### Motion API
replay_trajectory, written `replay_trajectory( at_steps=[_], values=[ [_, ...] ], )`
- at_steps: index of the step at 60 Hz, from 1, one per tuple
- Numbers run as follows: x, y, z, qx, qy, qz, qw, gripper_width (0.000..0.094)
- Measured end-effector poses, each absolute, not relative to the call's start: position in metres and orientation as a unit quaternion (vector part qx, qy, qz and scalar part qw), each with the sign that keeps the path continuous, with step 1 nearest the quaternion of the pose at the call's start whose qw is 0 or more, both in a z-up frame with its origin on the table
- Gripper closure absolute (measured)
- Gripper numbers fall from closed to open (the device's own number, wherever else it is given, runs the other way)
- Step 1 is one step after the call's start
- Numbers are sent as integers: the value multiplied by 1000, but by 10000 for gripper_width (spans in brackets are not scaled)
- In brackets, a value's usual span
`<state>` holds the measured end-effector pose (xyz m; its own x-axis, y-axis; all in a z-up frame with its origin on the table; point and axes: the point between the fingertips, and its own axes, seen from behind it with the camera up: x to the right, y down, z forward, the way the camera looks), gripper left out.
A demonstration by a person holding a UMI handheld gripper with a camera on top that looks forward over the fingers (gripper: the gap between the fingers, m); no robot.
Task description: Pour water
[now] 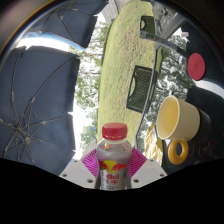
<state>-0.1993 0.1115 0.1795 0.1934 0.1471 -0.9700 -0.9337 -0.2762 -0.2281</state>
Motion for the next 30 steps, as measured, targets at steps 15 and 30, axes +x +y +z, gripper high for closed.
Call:
replay_trajectory(
  at_steps=[15,30],
  values=[
    [-183,129,160,-438,485,685,324,590],
    [-186,126,165,-453,483,694,283,584]
  ],
)
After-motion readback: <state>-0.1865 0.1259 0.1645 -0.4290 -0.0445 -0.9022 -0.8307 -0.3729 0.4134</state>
